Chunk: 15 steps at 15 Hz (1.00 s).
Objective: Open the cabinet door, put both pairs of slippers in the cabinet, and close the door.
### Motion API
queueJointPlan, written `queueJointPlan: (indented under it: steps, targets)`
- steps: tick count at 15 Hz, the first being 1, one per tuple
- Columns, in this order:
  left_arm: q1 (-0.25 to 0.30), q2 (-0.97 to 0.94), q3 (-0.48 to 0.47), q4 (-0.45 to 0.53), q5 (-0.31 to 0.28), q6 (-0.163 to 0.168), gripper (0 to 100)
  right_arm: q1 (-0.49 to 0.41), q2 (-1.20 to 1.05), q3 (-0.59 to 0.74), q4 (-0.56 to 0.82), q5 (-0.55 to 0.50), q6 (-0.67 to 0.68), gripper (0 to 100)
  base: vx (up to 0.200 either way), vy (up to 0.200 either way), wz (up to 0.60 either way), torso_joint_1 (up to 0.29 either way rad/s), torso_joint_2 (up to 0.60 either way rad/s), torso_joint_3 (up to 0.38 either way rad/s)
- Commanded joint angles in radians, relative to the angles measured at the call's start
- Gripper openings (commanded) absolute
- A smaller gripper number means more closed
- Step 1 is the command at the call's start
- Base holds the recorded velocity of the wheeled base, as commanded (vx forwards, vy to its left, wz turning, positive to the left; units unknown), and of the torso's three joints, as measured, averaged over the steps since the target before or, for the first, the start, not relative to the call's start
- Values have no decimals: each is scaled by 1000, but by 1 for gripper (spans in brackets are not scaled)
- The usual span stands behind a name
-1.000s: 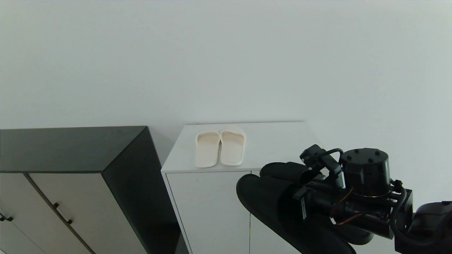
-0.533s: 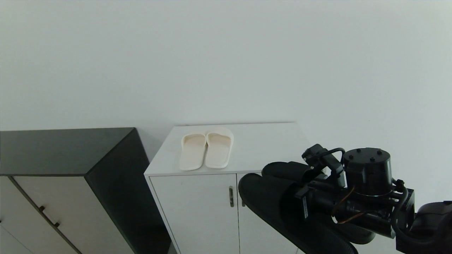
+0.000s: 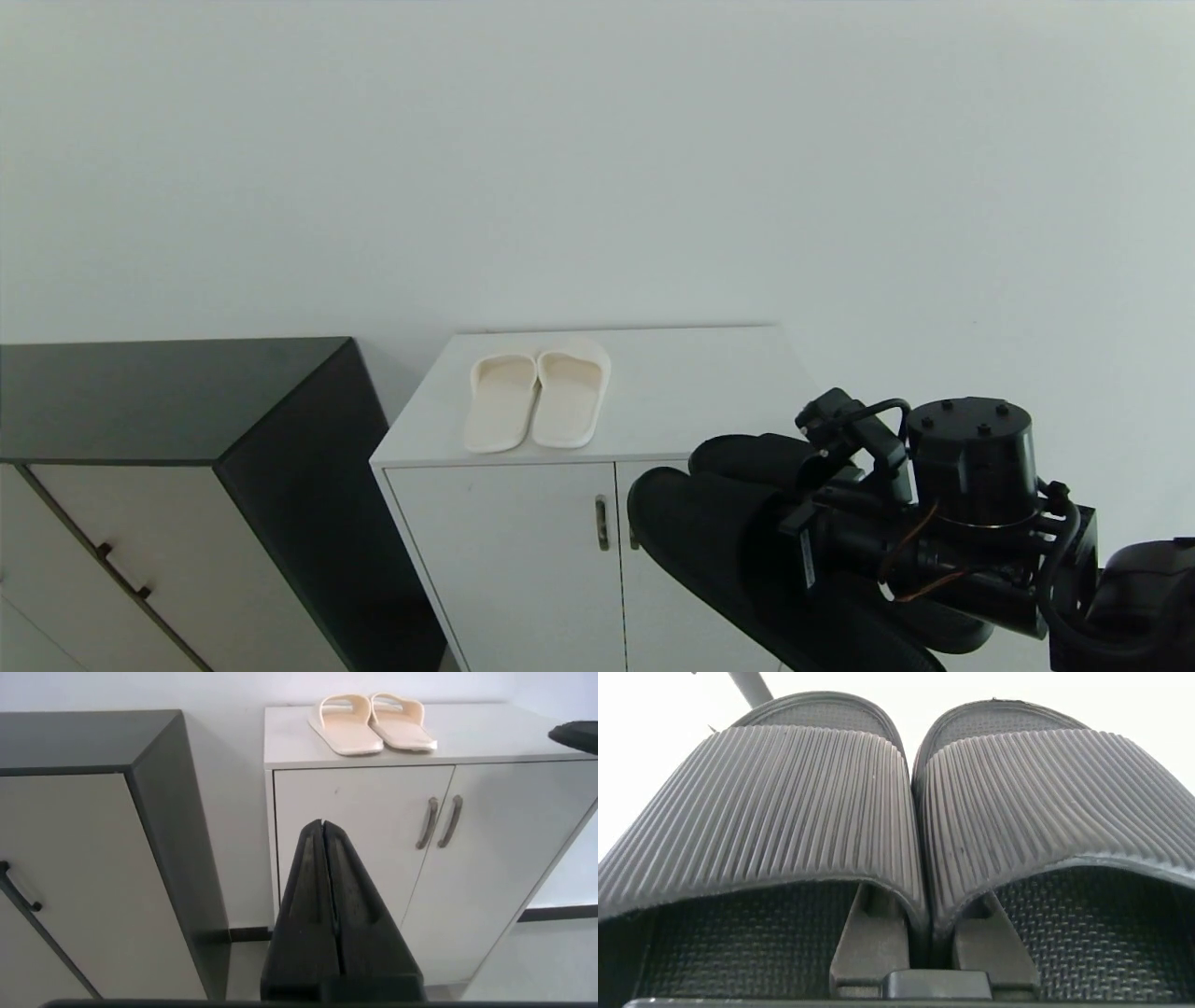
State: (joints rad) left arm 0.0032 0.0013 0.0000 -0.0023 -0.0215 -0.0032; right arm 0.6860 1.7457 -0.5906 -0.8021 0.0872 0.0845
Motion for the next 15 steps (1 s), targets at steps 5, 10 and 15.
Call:
queueJointPlan:
  steps: [5, 10, 15]
  targets:
    - [0, 0, 0, -1, 0, 0, 0, 1, 0, 17, -15, 12, 0, 0, 0, 0, 0, -11, 22, 16]
    - [0, 0, 0, -1, 5, 2, 0, 1, 0, 31, -42, 12, 0, 0, 0, 0, 0, -161, 369, 200]
    - [0, 0, 0, -1, 5, 0, 0, 1, -8, 41, -48, 32, -2, 0, 0, 0, 0, -231, 537, 300]
